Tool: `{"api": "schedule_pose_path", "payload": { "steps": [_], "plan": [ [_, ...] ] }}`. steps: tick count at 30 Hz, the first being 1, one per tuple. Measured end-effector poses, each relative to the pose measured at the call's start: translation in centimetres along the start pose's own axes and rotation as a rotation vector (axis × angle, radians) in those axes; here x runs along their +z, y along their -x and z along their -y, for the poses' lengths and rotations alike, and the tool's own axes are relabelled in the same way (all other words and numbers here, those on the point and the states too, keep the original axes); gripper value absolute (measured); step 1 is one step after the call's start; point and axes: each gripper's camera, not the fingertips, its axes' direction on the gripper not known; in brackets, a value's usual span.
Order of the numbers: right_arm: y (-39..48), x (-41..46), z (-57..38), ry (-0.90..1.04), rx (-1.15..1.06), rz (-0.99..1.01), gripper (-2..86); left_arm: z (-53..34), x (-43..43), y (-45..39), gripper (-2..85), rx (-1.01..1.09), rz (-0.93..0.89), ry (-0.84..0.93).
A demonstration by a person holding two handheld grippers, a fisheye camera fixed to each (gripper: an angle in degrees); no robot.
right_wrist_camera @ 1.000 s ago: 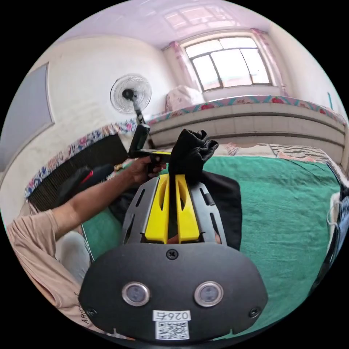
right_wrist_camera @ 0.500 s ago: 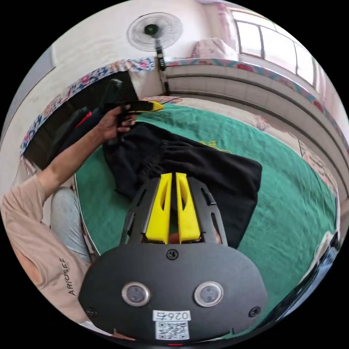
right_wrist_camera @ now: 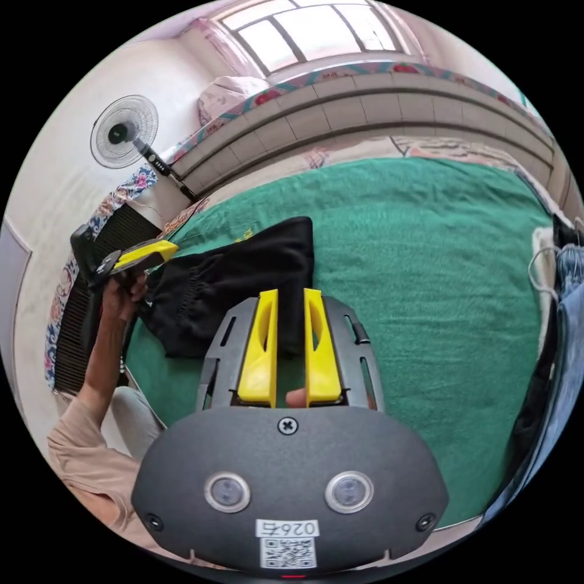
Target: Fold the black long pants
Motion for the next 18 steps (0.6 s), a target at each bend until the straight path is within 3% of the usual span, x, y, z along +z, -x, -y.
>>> {"api": "schedule_pose_path", "payload": {
  "steps": [5, 7, 10, 18],
  "plan": [
    [-11.8, 6.0, 0.9, 0.152, 0.167, 0.173, 11.2, 3.8, 7.8, -1.1, 0.1, -0.089, -0.100, 0.107],
    [-14.5, 6.2, 1.0, 0.130, 0.186, 0.176, 11.1, 5.4, 11.6, -1.7, 4.5, -0.113, 0.024, 0.153],
    [-17.7, 6.3, 1.3, 0.126, 0.156, 0.174, 10.6, 8.0, 15.6, -1.6, 12.0, -0.172, -0.005, 0.229],
    [-23.3, 7.5, 0.4, 0.099, 0.006, 0.187, 0.5, 12.9, 22.8, -1.4, 23.1, -0.326, -0.081, 0.453]
  ]
}}
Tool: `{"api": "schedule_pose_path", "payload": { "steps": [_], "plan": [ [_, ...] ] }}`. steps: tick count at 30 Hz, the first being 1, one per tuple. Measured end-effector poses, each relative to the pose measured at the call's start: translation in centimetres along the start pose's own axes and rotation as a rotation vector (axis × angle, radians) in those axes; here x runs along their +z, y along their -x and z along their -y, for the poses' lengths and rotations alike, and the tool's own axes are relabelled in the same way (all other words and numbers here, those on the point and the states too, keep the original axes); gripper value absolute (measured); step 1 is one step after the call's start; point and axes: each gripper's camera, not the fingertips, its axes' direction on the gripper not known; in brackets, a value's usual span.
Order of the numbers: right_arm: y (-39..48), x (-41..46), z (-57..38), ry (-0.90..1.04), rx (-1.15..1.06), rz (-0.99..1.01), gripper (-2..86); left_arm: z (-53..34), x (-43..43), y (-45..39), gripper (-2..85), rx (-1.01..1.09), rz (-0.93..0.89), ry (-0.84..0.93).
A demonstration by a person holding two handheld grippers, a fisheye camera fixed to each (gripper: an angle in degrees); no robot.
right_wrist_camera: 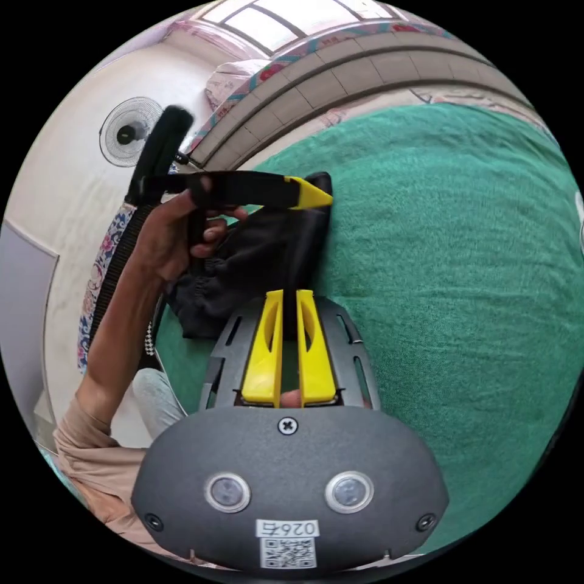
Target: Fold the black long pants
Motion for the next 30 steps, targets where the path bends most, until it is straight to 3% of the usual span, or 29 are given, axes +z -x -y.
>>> {"api": "schedule_pose_path", "payload": {
  "steps": [2, 7, 11, 17, 18, 20, 24, 30],
  "plan": [
    [1.2, -1.1, -0.8, -0.057, -0.114, -0.041, -0.8, 0.9, 1.1, -0.4, 23.0, -0.027, 0.032, 0.042],
    [3.8, -0.3, -3.4, -0.097, -0.329, -0.259, -1.0, 2.3, 3.0, -2.1, 13.2, -0.001, 0.229, 0.163],
    [0.5, 0.3, -4.5, -0.100, -0.330, -0.298, 0.1, 2.2, 3.4, -1.6, 7.0, 0.008, 0.245, 0.182],
    [-6.0, 2.2, -3.6, -0.032, -0.238, -0.217, 17.3, -0.6, 3.1, 1.8, 2.8, -0.075, 0.111, 0.063],
    [-6.6, 3.1, -3.4, -0.017, -0.230, -0.224, 17.1, -1.2, 3.1, 2.5, 2.5, -0.093, 0.084, 0.040],
    [-9.3, 5.9, -3.0, 0.059, -0.197, -0.213, 3.6, -2.3, 3.0, 3.3, 2.1, -0.112, 0.051, 0.005],
    [-12.3, 3.6, -3.2, 0.039, -0.207, -0.170, 0.7, -4.6, 1.2, 3.9, 1.6, -0.142, -0.055, -0.111],
    [-15.4, -9.6, -8.2, -0.115, -0.221, -0.328, 0.2, -5.6, -0.1, 0.1, 1.4, -0.055, -0.465, -0.280]
  ]
}}
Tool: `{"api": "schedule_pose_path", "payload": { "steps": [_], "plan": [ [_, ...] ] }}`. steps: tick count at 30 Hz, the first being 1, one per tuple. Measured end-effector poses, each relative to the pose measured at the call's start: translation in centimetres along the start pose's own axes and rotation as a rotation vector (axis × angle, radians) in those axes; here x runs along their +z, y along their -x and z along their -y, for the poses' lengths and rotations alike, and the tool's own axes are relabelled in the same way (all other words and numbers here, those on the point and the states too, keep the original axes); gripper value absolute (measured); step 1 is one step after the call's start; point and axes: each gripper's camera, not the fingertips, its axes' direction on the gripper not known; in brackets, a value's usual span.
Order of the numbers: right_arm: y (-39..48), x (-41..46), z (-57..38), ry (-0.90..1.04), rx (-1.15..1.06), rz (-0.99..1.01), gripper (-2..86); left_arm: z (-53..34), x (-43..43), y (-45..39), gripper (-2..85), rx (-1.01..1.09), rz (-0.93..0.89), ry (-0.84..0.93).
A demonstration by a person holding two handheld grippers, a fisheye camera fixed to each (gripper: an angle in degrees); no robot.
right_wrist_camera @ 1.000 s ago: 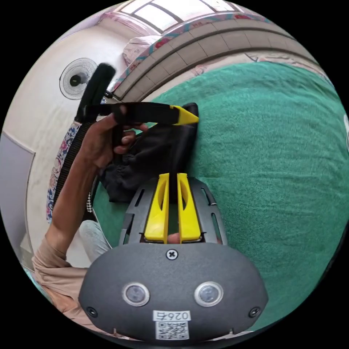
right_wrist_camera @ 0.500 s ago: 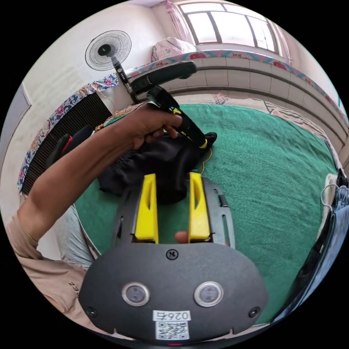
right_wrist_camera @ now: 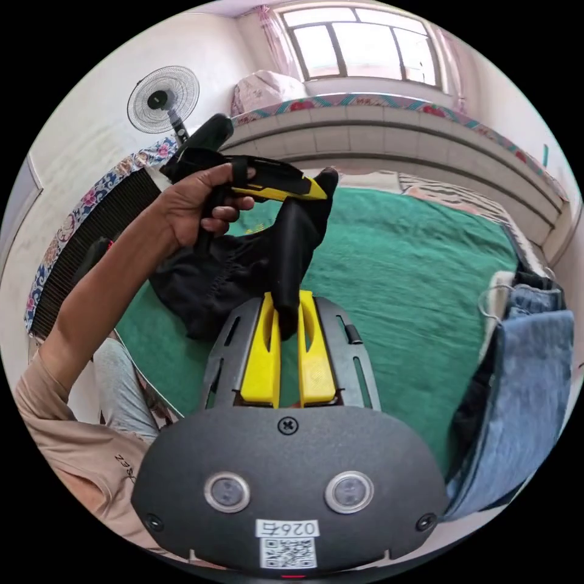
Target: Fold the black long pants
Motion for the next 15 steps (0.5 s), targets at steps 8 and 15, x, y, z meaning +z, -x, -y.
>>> {"api": "schedule_pose_path", "payload": {
  "steps": [8, 15],
  "plan": [
    [-1.0, -13.4, -9.8, -0.230, 0.057, -0.017, 0.1, -3.4, 2.1, -5.3, 1.3, 0.173, -0.164, 0.022],
    [11.3, -7.2, -6.8, -0.222, -0.168, -0.026, 0.2, -11.6, -10.7, 1.3, 1.5, 0.191, -0.094, -0.045]
  ]
}}
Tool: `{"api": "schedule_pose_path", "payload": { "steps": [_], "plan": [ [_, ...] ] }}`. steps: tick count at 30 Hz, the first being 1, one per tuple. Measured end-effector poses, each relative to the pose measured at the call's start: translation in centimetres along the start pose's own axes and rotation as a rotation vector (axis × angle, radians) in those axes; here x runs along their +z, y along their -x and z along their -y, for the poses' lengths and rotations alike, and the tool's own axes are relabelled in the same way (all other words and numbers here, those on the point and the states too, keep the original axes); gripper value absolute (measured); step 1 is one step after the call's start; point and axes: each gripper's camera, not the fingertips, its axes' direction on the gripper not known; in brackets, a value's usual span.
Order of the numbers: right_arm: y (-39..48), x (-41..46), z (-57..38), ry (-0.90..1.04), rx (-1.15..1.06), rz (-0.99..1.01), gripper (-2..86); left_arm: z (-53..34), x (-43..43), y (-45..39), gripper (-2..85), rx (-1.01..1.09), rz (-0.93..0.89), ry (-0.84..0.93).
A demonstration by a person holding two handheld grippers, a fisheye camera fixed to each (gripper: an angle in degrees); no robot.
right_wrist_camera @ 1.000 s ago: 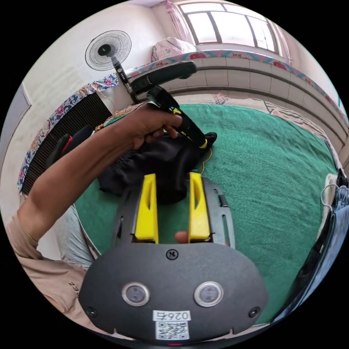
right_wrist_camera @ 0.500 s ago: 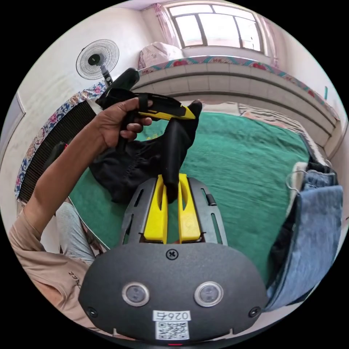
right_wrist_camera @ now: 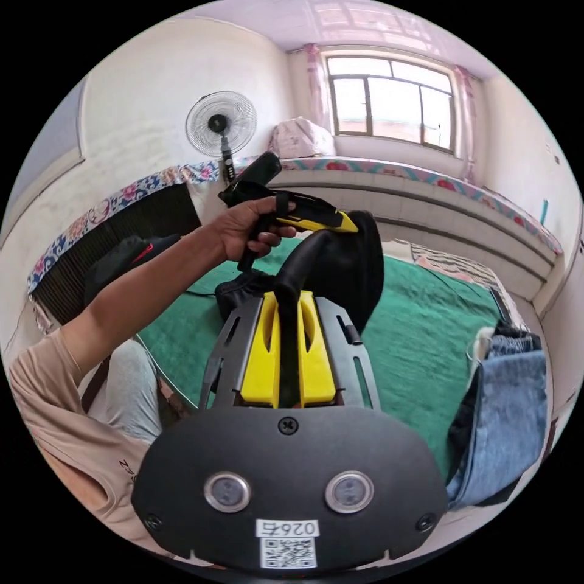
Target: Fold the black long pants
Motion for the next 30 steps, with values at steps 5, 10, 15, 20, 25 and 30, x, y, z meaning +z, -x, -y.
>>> {"api": "schedule_pose_path", "payload": {
  "steps": [5, 10, 15, 20, 25, 30],
  "plan": [
    [9.6, 11.5, 3.9, 0.082, -0.145, 0.096, 0.4, -9.3, -9.7, 6.9, 1.8, -0.125, 0.092, -0.077],
    [15.8, 25.8, 6.7, 0.249, -0.179, 0.255, 3.6, -19.7, -15.5, 16.7, 3.1, -0.326, 0.181, -0.142],
    [14.0, 34.3, 5.5, 0.460, -0.064, 0.465, 6.9, -28.0, -17.0, 22.1, 4.2, -0.445, 0.052, -0.307],
    [8.5, 28.4, 7.0, 0.396, 0.004, 0.570, 4.9, -31.2, -19.5, 18.2, 0.3, -0.371, 0.128, -0.377],
    [4.9, 24.0, 9.5, 0.380, -0.025, 0.480, 0.7, -31.4, -15.1, 6.3, -0.9, -0.055, 0.323, -0.241],
    [3.9, 27.3, 9.6, 0.607, -0.053, 0.527, -0.8, -33.6, -6.0, 5.5, -0.9, -0.063, 0.504, 0.151]
  ]
}}
